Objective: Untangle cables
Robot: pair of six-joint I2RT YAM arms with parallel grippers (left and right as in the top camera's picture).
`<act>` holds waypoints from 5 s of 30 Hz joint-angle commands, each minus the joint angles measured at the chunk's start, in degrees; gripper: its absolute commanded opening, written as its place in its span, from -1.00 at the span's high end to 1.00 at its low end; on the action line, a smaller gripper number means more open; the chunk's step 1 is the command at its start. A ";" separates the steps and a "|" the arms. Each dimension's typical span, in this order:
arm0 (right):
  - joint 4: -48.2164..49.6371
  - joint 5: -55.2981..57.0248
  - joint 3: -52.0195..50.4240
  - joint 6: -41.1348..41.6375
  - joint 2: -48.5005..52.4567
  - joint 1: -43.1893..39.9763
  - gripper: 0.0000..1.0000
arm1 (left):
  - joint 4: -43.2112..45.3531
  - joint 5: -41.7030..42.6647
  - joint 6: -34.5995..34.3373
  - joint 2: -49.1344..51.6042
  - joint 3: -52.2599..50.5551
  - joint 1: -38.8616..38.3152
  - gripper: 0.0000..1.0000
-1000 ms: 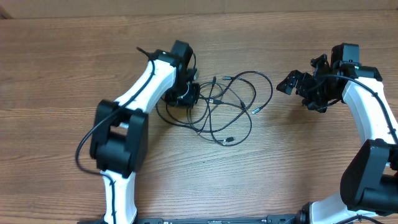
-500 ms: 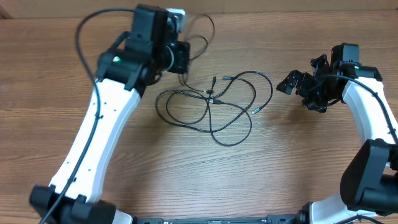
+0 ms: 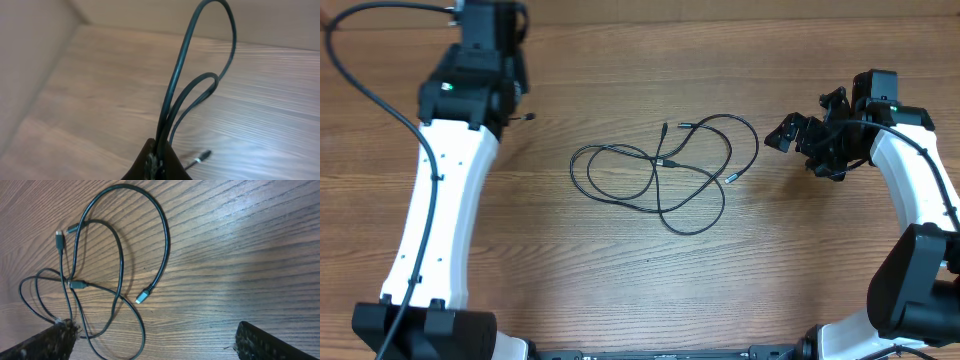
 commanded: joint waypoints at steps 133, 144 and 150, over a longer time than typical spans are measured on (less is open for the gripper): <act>-4.00 -5.16 0.50 4.66 -1.44 -0.11 -1.00 | -1.18 35.23 -2.71 21.33 -22.58 -6.03 0.92; -7.50 -9.14 -0.09 1.79 -1.44 0.02 -1.00 | -20.57 44.00 4.13 15.85 5.05 -6.32 0.91; -7.10 -9.16 -2.97 1.79 -1.44 2.23 -1.00 | -18.93 60.15 4.15 9.01 15.78 -6.32 0.91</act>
